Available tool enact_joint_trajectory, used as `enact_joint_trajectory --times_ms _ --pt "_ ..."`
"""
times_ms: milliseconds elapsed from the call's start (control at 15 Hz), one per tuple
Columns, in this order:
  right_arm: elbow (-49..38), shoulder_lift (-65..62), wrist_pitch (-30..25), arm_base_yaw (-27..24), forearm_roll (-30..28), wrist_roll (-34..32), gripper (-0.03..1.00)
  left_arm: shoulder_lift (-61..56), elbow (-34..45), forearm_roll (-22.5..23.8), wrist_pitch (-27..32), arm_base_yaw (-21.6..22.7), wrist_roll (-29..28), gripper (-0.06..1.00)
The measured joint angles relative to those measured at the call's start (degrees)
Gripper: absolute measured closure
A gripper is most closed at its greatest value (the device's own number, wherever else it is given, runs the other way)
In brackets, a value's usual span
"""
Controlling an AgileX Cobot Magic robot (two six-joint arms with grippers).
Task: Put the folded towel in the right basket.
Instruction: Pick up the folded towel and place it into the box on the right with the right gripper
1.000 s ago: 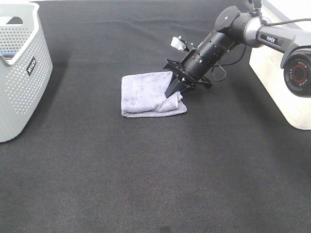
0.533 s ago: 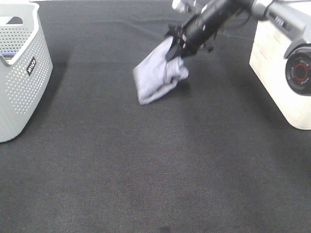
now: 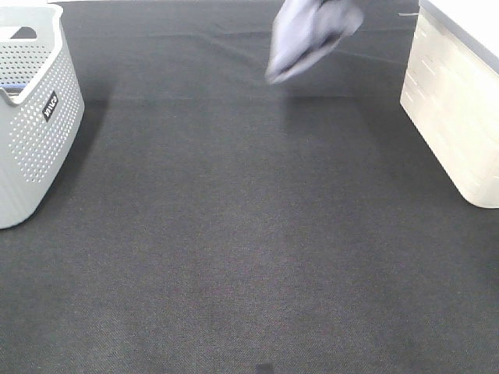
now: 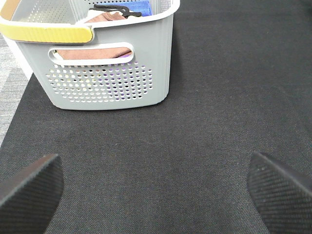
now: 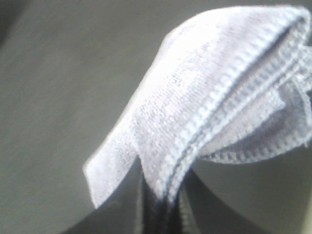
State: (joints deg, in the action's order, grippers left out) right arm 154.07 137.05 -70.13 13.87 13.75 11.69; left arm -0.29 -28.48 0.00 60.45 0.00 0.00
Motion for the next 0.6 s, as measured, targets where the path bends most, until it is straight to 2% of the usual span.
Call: enact_joint_trajectory --times_ms 200,267,600 --pt "0.0 -6.1 0.0 -6.8 -1.5 -1.5 0.87 0.0 0.0 0.0 0.0 0.0 0.0 -0.03" --pt "0.0 -8.7 0.0 -11.4 -1.8 -2.6 0.87 0.0 0.0 0.0 0.0 0.0 0.0 -0.03" --pt "-3.3 -10.5 0.0 -22.9 -1.6 -6.8 0.87 0.0 0.0 0.0 0.0 0.0 0.0 -0.03"
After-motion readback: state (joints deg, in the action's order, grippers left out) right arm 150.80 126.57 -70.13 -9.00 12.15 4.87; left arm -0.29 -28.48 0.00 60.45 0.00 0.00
